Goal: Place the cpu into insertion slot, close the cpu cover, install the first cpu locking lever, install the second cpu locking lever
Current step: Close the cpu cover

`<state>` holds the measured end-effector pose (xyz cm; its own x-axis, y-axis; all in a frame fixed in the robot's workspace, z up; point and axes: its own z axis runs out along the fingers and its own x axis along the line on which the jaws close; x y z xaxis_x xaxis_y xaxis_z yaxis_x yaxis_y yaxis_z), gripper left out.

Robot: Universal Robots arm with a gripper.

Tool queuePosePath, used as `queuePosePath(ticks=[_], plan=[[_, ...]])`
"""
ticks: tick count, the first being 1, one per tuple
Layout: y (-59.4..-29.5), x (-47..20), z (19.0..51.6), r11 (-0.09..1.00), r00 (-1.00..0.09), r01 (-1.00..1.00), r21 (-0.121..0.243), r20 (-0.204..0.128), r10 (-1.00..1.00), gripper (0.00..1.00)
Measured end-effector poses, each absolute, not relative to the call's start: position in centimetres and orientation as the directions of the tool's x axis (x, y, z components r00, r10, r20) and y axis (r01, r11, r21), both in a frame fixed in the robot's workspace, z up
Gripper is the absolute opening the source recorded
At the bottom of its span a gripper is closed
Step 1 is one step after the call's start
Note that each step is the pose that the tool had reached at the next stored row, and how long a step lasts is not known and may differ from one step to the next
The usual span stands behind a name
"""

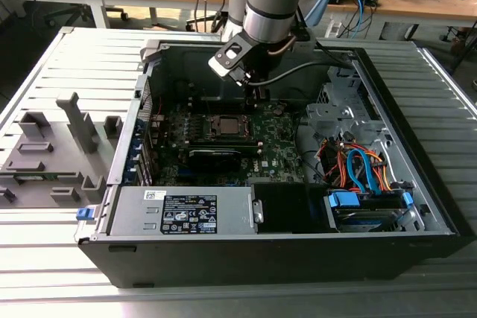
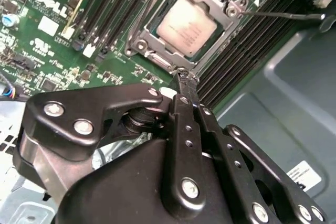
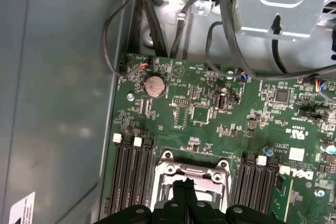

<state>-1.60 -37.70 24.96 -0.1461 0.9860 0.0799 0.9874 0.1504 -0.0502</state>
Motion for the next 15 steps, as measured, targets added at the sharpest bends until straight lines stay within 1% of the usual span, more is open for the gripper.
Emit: queuePosePath(ticks=[4, 10, 15], plan=[[-37.8, -2.4, 24.8, 0.152, -0.148, 0.987, -0.050, 0.076, 0.986, 0.11], [-37.8, -3.3, 24.7, 0.147, -0.146, 0.988, -0.056, 0.015, 0.989, 0.11], [-37.8, -3.5, 24.4, 0.114, -0.114, 0.992, -0.056, 0.005, 0.994, 0.11]])
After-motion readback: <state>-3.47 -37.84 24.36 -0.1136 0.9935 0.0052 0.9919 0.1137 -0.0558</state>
